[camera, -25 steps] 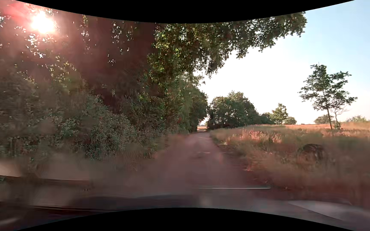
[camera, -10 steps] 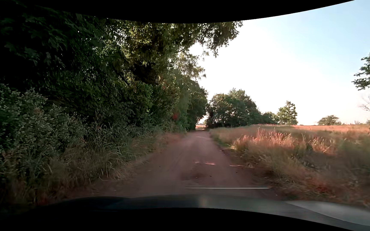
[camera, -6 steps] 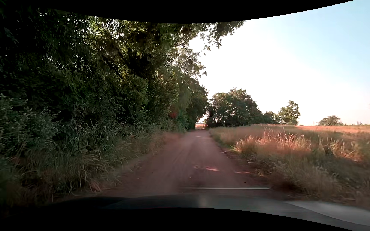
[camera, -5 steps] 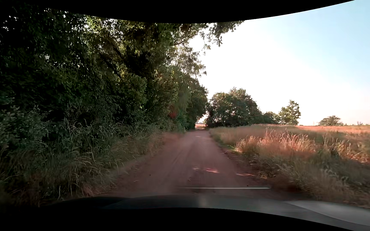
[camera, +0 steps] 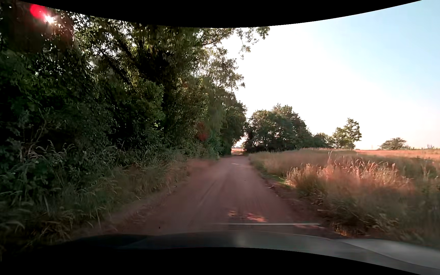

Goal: Follow the waypoints while adhering to traffic rules and regulations

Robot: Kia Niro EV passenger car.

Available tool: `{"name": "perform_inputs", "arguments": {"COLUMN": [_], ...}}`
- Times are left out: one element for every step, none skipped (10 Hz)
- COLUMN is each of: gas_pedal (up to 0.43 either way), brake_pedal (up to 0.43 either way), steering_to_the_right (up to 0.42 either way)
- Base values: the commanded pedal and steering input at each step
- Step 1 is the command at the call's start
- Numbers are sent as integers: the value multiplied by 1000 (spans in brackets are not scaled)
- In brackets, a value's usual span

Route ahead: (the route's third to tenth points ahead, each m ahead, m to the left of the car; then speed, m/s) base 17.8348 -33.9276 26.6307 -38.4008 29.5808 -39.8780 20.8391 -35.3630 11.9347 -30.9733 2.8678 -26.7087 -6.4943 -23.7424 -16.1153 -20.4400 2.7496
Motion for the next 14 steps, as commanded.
{"name": "perform_inputs", "arguments": {"gas_pedal": [20,20,20,20,20,20,20,20,20,20,20,20,20,20], "brake_pedal": [0,0,0,0,0,0,0,0,0,0,0,0,0,0], "steering_to_the_right": [5,6,6,6,6,5,6,6,16,22,21,18,15,15]}}
